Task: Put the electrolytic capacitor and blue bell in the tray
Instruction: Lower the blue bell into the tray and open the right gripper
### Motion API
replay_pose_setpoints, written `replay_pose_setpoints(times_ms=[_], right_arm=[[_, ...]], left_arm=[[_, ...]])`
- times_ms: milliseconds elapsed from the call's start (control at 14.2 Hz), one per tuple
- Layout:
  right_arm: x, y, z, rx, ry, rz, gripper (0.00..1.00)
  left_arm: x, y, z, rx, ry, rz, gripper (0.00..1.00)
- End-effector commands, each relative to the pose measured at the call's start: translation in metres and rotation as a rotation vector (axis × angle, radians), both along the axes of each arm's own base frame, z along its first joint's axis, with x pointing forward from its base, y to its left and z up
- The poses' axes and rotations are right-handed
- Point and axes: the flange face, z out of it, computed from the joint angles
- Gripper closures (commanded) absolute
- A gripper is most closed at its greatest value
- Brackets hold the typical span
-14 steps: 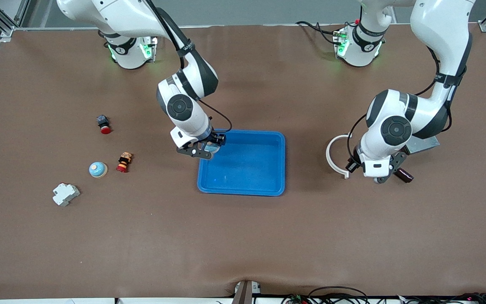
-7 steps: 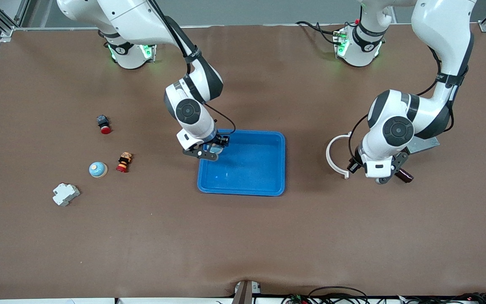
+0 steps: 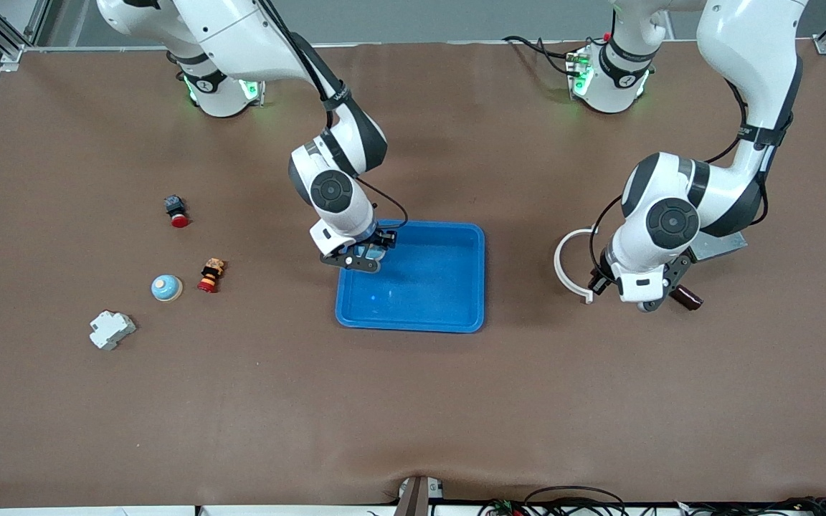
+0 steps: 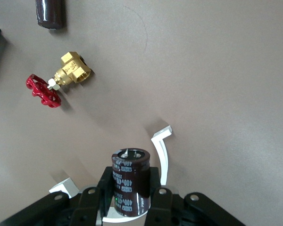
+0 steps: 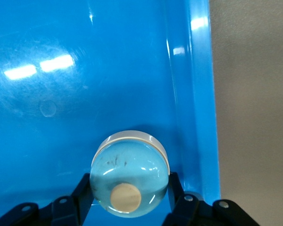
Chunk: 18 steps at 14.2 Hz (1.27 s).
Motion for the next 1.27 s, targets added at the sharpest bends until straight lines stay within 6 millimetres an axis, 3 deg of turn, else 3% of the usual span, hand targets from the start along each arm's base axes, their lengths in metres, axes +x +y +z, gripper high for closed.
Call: replay_pose_setpoints(times_ms=[0,141,212,353,424,636,777,1060,1201], right_arm=[[0.001,0.009,-0.001,0.012,0.0,-0.013,0.92],[0.001,0.01,0.0,0.013,-0.001,-0.013,0.83],[0.002,0.009,0.0,0.013,-0.001,-0.015,0.7],[0.001,0.01,-0.001,0.012,0.0,-0.014,0.17],[0.001,0.01,-0.001,0.012,0.0,-0.014,0.0],[-0.002,0.013,0.003,0.01,0.006,-0.002,0.0],[0.005,0.009,0.02,0.018,0.007,0.003,0.0],[0.039,-0.028,0.1,-0.012,0.13,-0.006,0.0],[0.056,-0.063,0.139,0.005,0.16,0.045,0.0]], left_arm=[[0.003,-0.003,0.0,0.013,0.007,0.022,1.0],[0.003,-0.01,0.001,0.015,0.001,0.044,1.0],[0.002,-0.022,0.002,0.015,-0.007,0.053,1.0],[0.004,-0.045,0.004,0.012,-0.024,0.082,1.0],[0.003,-0.058,0.002,0.012,-0.028,0.095,1.0],[0.001,-0.103,-0.003,0.006,-0.042,0.137,1.0],[-0.002,-0.141,-0.008,-0.001,-0.053,0.163,1.0],[-0.011,-0.212,-0.024,-0.018,-0.069,0.228,1.0],[-0.022,-0.239,-0.027,-0.022,-0.073,0.247,1.0]])
